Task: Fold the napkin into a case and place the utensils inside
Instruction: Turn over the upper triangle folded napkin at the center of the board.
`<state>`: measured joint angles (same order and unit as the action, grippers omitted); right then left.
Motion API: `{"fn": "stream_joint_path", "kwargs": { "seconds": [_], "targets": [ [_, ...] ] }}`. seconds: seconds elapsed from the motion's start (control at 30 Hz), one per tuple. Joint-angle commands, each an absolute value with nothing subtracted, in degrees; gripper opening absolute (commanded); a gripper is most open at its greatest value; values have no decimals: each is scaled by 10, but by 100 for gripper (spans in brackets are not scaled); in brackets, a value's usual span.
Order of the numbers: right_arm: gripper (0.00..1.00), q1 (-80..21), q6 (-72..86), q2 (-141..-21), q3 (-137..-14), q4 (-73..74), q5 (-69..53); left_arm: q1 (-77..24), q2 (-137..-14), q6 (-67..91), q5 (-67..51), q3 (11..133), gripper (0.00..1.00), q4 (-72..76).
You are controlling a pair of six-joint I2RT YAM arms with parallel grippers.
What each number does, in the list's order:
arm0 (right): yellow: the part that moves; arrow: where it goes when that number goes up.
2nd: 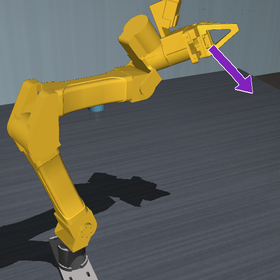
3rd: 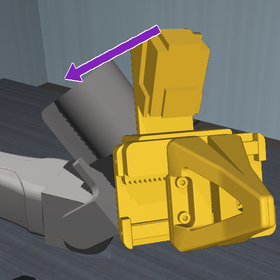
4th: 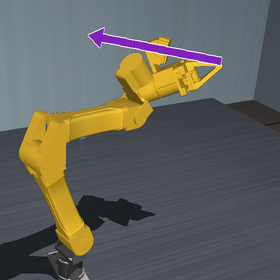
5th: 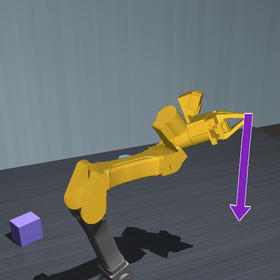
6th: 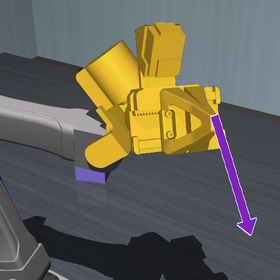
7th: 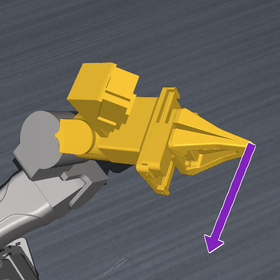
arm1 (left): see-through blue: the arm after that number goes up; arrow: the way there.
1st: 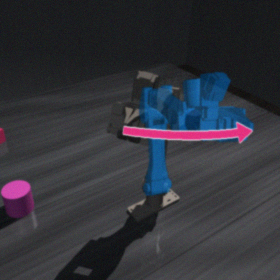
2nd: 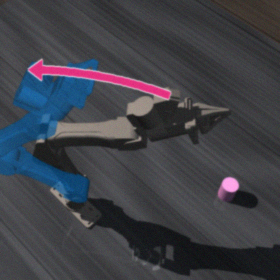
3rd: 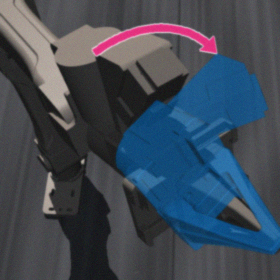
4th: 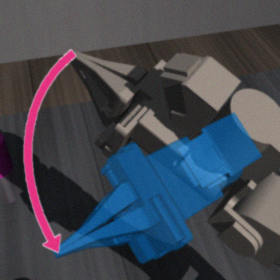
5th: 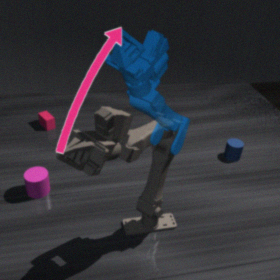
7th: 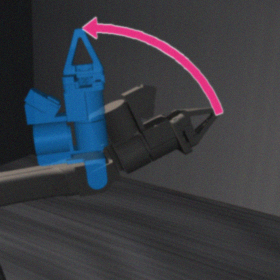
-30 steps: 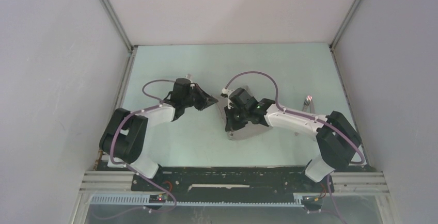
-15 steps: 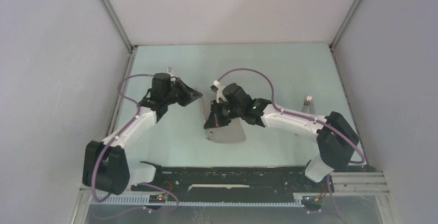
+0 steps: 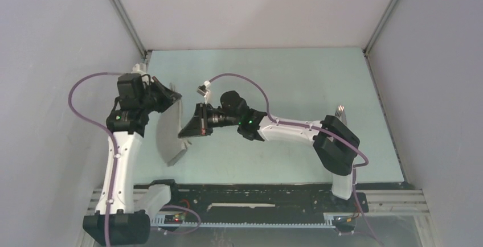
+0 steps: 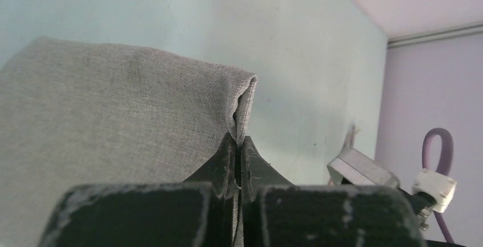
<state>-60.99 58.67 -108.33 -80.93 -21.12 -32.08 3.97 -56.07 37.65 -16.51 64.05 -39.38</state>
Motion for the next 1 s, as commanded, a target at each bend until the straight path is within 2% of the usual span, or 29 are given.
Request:
{"fn": "stream_joint_path", "kwargs": {
  "seconds": [0.0,0.17,0.3,0.4,0.7,0.8,0.83,0.87,0.97],
  "targets": [
    [0,-593,702,-1096,-731,-402,-388,-12,-607,329,-116,622,0,-400],
    [0,-541,746,-1135,-572,-562,-411,-134,-764,344,-69,641,0,-310],
    [0,-485,770,-1170,-445,-697,-412,-194,-913,357,-40,683,0,-248],
    [0,-453,762,-1195,-380,-741,-418,-232,-986,361,-28,725,0,-226],
    [0,-410,724,-1197,-311,-708,-417,-280,-1106,372,-45,807,0,-221],
    [8,-400,703,-1174,-299,-657,-405,-282,-1121,364,-47,831,0,-236],
    [12,-397,692,-1160,-295,-635,-402,-282,-1123,361,-53,838,3,-241],
    [17,-394,676,-1144,-293,-604,-397,-282,-1123,359,-58,844,11,-248],
    [41,-388,604,-1062,-297,-445,-370,-283,-1092,341,-74,848,39,-265]
  ]
}}
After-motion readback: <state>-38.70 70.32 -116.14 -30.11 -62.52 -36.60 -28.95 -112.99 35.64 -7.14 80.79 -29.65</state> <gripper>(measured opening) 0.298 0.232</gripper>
